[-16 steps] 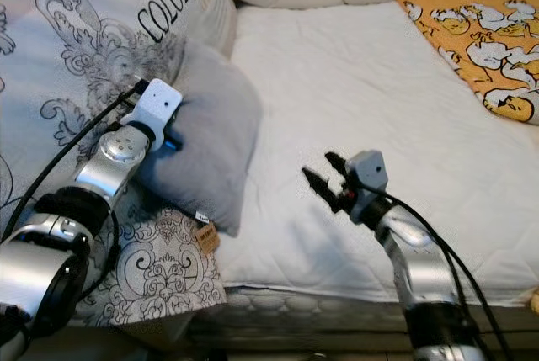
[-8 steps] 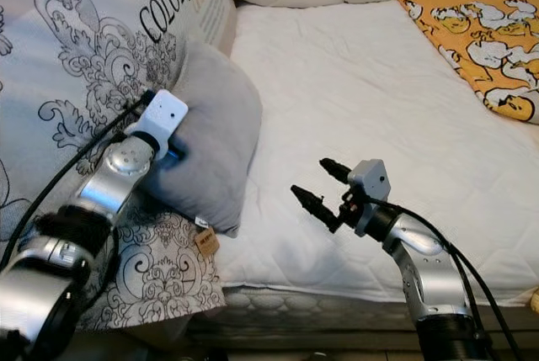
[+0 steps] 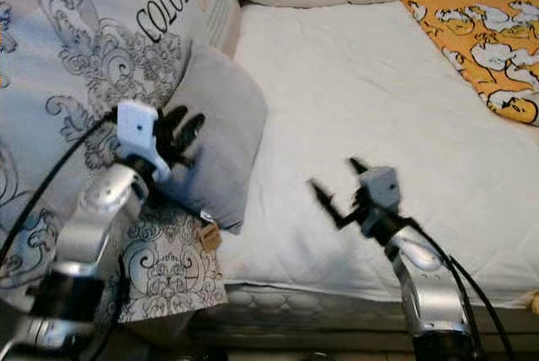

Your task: Clean up the room

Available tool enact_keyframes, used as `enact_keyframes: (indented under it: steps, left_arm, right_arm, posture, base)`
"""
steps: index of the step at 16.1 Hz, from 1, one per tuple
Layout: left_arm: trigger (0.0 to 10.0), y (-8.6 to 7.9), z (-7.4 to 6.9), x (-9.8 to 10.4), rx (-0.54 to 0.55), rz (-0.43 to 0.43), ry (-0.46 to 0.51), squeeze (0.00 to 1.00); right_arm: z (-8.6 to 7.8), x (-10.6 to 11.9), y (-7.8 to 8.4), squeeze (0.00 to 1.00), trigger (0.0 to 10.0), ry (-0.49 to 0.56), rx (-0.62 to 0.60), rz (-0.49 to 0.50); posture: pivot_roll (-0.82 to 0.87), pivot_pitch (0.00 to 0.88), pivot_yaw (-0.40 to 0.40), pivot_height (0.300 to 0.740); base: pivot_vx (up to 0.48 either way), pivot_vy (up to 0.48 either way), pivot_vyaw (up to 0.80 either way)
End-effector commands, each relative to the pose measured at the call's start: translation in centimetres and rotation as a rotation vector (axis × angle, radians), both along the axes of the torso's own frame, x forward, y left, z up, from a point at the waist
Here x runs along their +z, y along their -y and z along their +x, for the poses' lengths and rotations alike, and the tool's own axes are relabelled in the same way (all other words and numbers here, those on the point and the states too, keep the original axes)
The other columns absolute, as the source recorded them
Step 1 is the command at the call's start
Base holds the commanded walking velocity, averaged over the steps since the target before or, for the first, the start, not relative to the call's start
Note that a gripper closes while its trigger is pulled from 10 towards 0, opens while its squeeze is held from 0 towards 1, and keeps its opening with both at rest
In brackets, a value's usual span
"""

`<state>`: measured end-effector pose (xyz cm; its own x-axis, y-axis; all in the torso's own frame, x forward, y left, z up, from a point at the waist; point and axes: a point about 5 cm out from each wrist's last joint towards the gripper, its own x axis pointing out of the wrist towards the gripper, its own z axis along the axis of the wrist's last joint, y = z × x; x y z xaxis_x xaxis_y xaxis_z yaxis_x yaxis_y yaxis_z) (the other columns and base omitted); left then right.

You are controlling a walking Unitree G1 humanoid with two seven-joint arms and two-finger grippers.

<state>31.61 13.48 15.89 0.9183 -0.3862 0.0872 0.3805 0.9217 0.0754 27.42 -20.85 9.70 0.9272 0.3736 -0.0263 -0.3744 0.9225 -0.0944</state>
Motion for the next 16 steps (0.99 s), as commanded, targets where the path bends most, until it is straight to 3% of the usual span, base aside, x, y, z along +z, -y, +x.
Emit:
enact_keyframes:
  steps: [1,3,4,5,7,8,10,13,16]
  left_arm:
    - [10.0,0.1,-0.4,0.3,0.009,0.023,0.008,1.0]
    - [10.0,-0.8,-1.0,0.0,0.089,0.06,0.009,1.0]
    - [10.0,-0.9,-0.9,0.0,0.102,0.075,0.008,1.0]
    - [10.0,-1.2,-1.0,0.1,0.118,0.015,-0.022,1.0]
    - [10.0,-1.6,-1.4,-0.7,0.136,0.046,-0.06,1.0]
    - [10.0,-2.1,-1.5,-2.3,0.199,0.029,-0.114,1.0]
    - [10.0,-2.7,-1.8,-3.8,0.241,0.074,-0.133,1.0]
    - [10.0,-3.1,-1.9,-4.4,0.261,0.103,-0.146,1.0]
    - [10.0,-3.1,-1.9,-5.1,0.304,0.061,-0.178,1.0]
  right_arm:
    - [0.7,0.8,0.5,1.0,10.0,0.04,-0.094,0.029]
    - [0.9,0.7,0.1,1.0,10.0,0.028,-0.219,0.149]
    - [0.9,0.5,-0.3,1.0,10.0,0.016,-0.244,0.157]
    - [0.9,0.2,-1.1,1.0,10.0,0.011,-0.285,0.148]
    - [0.9,0.2,-2.1,1.0,10.0,0.035,-0.284,0.148]
    - [1.1,0.2,-2.6,1.0,10.0,0.038,-0.306,0.128]
    - [1.9,0.5,-2.7,1.0,10.0,-0.024,-0.328,0.068]
    - [2.3,1.1,-2.7,1.0,10.0,-0.004,-0.338,0.084]
    - [2.0,0.5,-2.1,1.0,10.0,-0.053,-0.356,0.093]
  posture:
    - [-0.03,0.0,-0.004,0.74]
    - [-0.01,0.0,-0.025,0.74]
    - [-0.03,0.0,-0.02,0.74]
    - [-0.03,0.0,-0.016,0.74]
    - [-0.06,0.0,0.005,0.74]
    - [-0.03,0.0,-0.008,0.74]
    - [-0.04,0.0,-0.01,0.74]
    - [-0.04,0.0,-0.008,0.74]
    - [-0.06,0.0,-0.007,0.74]
  base:
    - [0.0,0.0,0.0]
    - [0.0,-0.39,0.0]
    - [0.0,-0.48,0.0]
    - [0.0,-0.48,0.0]
    - [0.0,-0.48,0.0]
    - [0.0,-0.48,0.0]
    - [0.0,-0.48,0.0]
    - [0.0,-0.48,0.0]
    - [0.0,-0.48,0.0]
